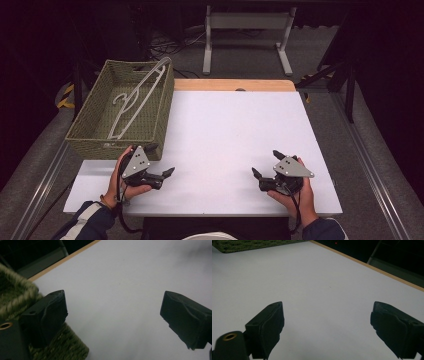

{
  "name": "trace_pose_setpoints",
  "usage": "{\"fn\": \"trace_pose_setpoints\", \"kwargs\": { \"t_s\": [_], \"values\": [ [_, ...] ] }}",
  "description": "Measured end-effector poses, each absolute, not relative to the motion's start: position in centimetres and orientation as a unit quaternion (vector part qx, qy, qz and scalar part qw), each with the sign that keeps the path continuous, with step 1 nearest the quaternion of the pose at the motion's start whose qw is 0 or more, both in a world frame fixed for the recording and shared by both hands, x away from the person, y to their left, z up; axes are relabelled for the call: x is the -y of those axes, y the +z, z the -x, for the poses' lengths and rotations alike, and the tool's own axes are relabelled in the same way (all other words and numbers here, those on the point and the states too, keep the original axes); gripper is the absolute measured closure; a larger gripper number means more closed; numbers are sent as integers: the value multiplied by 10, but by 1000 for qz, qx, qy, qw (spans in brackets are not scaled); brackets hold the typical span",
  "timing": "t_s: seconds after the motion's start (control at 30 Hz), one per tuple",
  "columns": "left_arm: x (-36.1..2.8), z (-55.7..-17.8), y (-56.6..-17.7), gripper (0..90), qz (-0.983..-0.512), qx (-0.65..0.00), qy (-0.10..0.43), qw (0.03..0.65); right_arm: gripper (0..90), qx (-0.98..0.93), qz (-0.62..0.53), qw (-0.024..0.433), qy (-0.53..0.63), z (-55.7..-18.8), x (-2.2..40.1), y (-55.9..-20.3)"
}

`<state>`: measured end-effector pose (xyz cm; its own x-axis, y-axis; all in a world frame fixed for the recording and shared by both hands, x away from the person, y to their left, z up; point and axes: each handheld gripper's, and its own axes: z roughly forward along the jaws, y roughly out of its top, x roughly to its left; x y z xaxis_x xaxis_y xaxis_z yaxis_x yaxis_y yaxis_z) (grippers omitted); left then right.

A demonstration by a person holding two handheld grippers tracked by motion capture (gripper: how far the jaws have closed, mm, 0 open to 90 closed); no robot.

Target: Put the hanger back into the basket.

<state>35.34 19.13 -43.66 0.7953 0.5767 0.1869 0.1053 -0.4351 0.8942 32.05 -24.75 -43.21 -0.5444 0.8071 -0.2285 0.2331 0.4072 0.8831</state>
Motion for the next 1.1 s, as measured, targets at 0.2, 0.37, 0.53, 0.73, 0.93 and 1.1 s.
{"fn": "trace_pose_setpoints", "kwargs": {
  "t_s": [0.2,0.37,0.53,0.73,0.93,1.1],
  "values": [
    [-199,-344,-444,76,-811,-222,239,486,122,-767,-341,333,429,-319,248,-433],
    [-202,-340,-448,60,-810,-244,244,474,122,-769,-336,335,429,-318,248,-433],
    [-201,-337,-446,56,-806,-243,246,481,123,-770,-332,338,427,-317,247,-433],
    [-203,-335,-444,56,-805,-236,243,487,125,-765,-335,340,431,-316,247,-430],
    [-204,-335,-444,60,-804,-232,249,488,125,-770,-334,335,428,-320,243,-431],
    [-204,-333,-443,60,-806,-232,252,483,125,-769,-338,330,430,-320,245,-432]
  ]
}}
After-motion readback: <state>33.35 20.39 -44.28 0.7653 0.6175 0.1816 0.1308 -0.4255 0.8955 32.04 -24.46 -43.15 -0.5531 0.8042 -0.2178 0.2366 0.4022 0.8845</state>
